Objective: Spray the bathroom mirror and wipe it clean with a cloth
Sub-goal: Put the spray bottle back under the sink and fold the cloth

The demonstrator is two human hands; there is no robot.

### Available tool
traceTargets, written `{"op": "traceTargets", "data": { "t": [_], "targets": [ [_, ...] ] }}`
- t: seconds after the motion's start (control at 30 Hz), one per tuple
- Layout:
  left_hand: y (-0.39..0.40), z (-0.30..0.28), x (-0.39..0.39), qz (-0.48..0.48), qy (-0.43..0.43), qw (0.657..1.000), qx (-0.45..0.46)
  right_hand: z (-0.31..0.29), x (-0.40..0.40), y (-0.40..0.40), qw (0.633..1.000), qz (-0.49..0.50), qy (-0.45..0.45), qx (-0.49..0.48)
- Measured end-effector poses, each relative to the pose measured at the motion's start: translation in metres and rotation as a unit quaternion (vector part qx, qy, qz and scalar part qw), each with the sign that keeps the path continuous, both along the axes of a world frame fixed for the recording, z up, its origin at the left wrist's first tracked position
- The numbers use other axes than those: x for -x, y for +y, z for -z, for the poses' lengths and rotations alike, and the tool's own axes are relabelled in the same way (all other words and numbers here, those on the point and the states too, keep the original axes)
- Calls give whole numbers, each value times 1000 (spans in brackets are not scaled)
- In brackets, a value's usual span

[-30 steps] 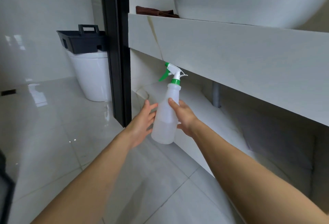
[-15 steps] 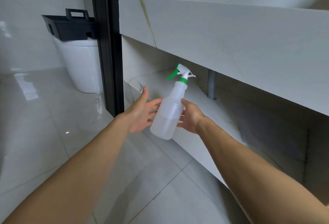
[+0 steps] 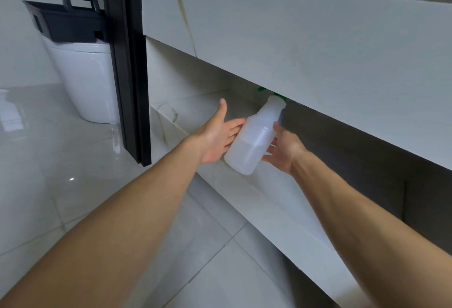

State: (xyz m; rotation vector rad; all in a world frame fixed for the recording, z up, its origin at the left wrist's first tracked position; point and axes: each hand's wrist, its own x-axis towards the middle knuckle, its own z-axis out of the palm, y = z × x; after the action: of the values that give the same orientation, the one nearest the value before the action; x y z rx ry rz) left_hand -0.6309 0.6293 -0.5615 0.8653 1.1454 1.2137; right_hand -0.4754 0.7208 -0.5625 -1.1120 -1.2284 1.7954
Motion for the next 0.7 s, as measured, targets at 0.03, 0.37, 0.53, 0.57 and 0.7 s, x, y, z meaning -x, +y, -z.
{"op": "traceTargets", "data": {
  "t": [0.03,0.37,0.53,0.57,0.7],
  "targets": [
    [5,-1,-6,3,7,1000,-2,0,-3,3,1000,9,3,-7],
    [58,21,-48,16,41,999,-1,29,-37,29,991,72,-2,-116],
    [71,34,-56,29,10,999,-16,43,-42,35,985,84,-4,-153],
    [72,36,-56,26,5,999,-19,45,-43,37,985,84,2,-152],
    [79,36,-58,23,-3,999,-25,48,-46,39,986,93,31,-132]
  ]
}}
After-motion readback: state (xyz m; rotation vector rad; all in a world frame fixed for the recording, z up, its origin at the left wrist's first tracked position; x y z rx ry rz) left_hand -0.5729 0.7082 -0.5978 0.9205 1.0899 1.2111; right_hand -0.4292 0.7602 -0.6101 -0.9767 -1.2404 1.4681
